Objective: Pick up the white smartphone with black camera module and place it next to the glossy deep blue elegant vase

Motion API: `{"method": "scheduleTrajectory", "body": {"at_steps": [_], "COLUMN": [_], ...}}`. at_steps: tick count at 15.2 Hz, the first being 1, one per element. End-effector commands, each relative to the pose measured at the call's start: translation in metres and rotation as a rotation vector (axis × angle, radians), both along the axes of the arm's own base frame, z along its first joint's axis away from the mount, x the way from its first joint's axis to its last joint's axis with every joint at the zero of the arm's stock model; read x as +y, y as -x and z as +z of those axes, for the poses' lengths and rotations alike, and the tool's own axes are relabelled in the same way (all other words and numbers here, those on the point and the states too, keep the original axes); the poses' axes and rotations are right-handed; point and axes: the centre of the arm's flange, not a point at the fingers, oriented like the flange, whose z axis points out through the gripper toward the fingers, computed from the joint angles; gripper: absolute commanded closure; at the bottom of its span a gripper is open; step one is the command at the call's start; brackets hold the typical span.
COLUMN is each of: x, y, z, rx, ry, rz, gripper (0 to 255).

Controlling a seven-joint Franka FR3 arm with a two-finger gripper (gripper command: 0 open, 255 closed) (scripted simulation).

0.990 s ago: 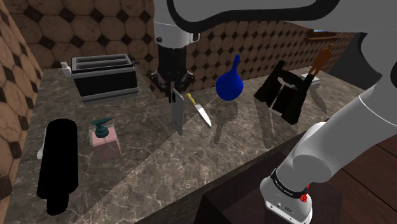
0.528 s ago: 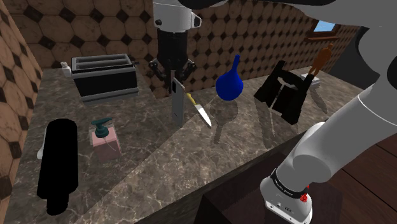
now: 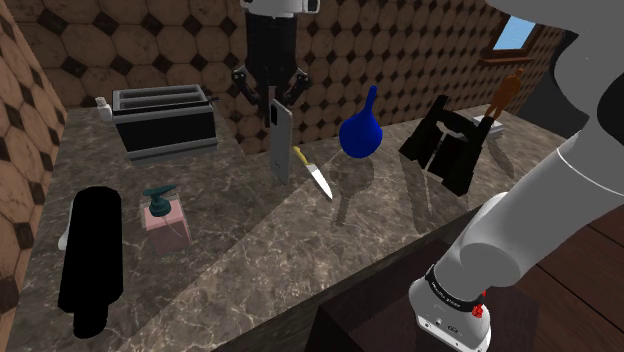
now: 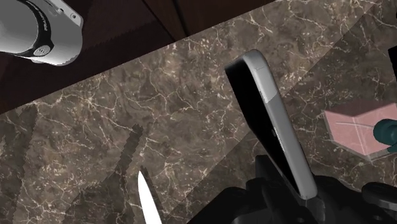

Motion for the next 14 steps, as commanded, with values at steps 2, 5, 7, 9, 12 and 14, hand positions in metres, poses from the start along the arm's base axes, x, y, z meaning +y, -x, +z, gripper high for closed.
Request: {"method": "scheduleTrajectory", "body": {"at_steps": [2,5,7,9,12,14], "x": [0.0,0.0,0.0,0.0,0.0,0.0], "y": [0.001,0.001,0.001,0.001,0.001,0.001], "z": [0.016,0.031,0.042,0.053,0.068,0.079], "rx": [0.0,0.0,0.0,0.0,0.0,0.0], "ry": [0.0,0.0,0.0,0.0,0.0,0.0], "rz": [0.0,0.0,0.0,0.0,0.0,0.0], "gripper": [255,255,255,255,255,255]}}
